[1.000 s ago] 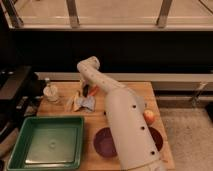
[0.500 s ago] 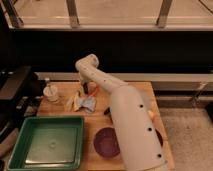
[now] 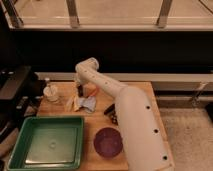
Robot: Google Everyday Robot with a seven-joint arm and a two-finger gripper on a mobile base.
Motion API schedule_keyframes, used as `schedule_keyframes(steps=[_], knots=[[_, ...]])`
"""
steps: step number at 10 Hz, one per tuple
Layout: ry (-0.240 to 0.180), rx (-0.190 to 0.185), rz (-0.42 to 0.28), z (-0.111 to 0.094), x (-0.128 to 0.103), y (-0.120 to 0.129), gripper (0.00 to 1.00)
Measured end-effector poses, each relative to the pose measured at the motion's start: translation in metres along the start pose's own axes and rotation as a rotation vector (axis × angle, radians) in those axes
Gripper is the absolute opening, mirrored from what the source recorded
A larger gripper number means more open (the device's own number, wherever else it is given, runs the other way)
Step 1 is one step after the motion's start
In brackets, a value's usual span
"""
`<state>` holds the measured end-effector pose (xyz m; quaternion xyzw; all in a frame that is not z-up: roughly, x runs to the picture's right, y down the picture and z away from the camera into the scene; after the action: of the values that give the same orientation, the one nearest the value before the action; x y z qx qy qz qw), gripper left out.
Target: Wipe table surface with eraser
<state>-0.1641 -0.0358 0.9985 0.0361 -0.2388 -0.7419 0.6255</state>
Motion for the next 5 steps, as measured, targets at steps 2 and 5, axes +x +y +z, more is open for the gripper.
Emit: schedule_keyframes(steps=[2,5], knots=[[-0.004,0.007,0.008,0.003,-0.01,0.001,0.0],[-0.03,0.004,0.065,0.007,-0.031,0.018,0.0]])
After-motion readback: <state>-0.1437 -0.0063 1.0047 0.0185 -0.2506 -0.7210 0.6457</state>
